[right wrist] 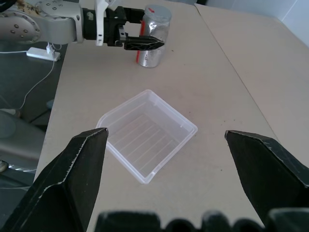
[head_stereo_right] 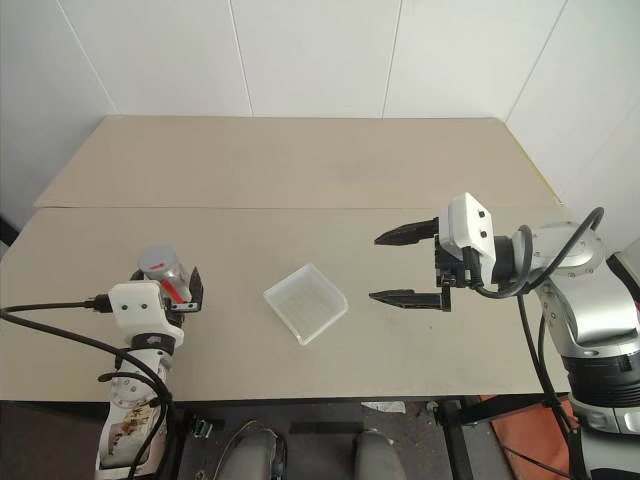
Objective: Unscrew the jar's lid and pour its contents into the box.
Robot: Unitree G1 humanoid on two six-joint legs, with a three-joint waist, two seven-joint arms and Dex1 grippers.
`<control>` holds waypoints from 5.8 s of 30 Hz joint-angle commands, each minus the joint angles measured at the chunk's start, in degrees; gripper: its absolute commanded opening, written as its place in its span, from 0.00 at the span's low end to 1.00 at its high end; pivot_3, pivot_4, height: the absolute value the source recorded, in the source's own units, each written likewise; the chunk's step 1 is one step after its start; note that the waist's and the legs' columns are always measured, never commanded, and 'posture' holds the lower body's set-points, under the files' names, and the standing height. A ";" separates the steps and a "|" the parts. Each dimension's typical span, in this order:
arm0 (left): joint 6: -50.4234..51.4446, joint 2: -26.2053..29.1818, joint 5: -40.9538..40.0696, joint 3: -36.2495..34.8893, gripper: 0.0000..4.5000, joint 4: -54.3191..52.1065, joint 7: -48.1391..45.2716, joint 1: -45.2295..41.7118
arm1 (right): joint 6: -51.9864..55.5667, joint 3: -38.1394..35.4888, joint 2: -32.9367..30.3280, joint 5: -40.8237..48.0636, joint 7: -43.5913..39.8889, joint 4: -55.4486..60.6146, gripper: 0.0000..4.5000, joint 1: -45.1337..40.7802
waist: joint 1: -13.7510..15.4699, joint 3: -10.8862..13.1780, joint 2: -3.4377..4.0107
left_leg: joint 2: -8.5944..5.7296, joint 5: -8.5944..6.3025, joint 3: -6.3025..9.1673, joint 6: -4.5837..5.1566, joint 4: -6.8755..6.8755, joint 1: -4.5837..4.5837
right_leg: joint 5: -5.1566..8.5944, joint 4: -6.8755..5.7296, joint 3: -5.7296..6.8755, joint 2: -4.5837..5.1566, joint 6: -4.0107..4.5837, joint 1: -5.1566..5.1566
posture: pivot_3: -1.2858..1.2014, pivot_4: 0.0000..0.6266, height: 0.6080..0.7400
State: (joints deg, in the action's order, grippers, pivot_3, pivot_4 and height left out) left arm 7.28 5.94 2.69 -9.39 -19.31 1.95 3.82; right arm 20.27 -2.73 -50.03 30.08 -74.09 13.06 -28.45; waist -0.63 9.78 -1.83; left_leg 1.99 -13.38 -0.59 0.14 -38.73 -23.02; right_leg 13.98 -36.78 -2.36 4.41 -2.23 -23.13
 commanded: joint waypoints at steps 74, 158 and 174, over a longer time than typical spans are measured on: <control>5.76 24.54 -35.56 6.95 0.47 33.07 -85.27 -45.21 | 23.39 13.98 30.30 -0.83 33.44 3.15 1.00 -25.02 | -0.37 0.06 0.07 | 0.00 0.03 0.07 0.01 -0.05 -0.92 | -0.01 -0.30 0.06 -0.04 -0.01 -1.06 | 0.52 0.24 1.00; 9.69 32.87 -40.34 4.91 0.46 28.06 -89.58 -40.54 | 16.22 10.63 26.86 -4.60 28.45 -1.58 1.00 -22.93 | -0.44 0.12 0.16 | 0.06 0.03 0.08 0.01 -0.05 -0.87 | -0.01 -0.35 0.06 -0.09 -0.01 -1.09 | 0.52 0.24 1.00; 9.20 31.27 -39.07 3.91 0.46 27.53 -86.79 -40.03 | 15.34 8.88 23.08 -1.59 23.32 2.79 1.00 -20.41 | -0.38 0.12 0.15 | 0.06 0.03 0.06 0.01 -0.03 -0.87 | -0.01 -0.33 0.04 -0.08 -0.01 -1.08 | 0.52 0.24 1.00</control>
State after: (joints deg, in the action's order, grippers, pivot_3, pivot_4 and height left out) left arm 17.43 37.46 -36.05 -4.38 8.80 -85.48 -35.20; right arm 37.10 8.11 -26.44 26.30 -49.55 12.12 -48.63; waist -1.01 9.90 -1.67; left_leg 2.06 -13.36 -0.53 0.14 -38.76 -23.88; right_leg 13.97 -37.12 -2.31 4.33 -2.23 -24.22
